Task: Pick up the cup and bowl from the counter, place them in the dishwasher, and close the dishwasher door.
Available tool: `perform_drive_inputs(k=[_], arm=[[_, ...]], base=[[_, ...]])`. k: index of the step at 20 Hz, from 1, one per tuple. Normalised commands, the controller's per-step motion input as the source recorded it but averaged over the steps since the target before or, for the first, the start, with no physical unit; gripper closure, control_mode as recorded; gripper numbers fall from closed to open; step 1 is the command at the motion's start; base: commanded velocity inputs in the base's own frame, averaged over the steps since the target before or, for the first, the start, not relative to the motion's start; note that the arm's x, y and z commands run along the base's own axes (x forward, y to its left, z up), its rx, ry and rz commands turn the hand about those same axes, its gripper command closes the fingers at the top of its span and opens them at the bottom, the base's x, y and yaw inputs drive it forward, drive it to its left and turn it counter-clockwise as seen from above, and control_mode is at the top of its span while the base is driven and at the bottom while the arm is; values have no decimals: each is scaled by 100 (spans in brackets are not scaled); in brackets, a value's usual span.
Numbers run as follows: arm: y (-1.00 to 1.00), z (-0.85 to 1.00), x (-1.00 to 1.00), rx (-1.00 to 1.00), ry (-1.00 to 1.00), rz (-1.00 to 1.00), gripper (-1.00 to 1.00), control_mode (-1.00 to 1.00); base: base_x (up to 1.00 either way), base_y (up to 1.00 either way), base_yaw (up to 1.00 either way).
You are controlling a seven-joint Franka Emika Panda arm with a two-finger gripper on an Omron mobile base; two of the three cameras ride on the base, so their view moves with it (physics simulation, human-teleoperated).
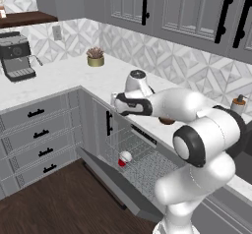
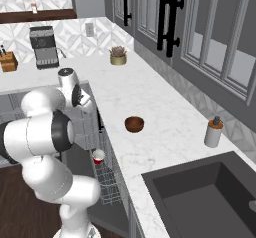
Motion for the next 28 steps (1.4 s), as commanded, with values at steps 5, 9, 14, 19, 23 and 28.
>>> perform_drive_inputs(k=[5, 9, 14, 19, 23, 28], arm=[[-81, 0, -11, 0, 0, 25, -100, -100], [-60, -2, -4, -7, 0, 27, -100, -100], [-53, -1, 0, -7, 0, 29, -100, -100], [-36, 0, 4, -18, 8, 14, -100, -100], [-43, 0, -1, -11, 1, 5, -100, -100], [-42, -31, 0, 8, 0, 2, -100, -100]], base=[[0, 0, 0], [0, 0, 0], [0, 0, 0], [0, 0, 0], [0, 0, 0], [0, 0, 0]])
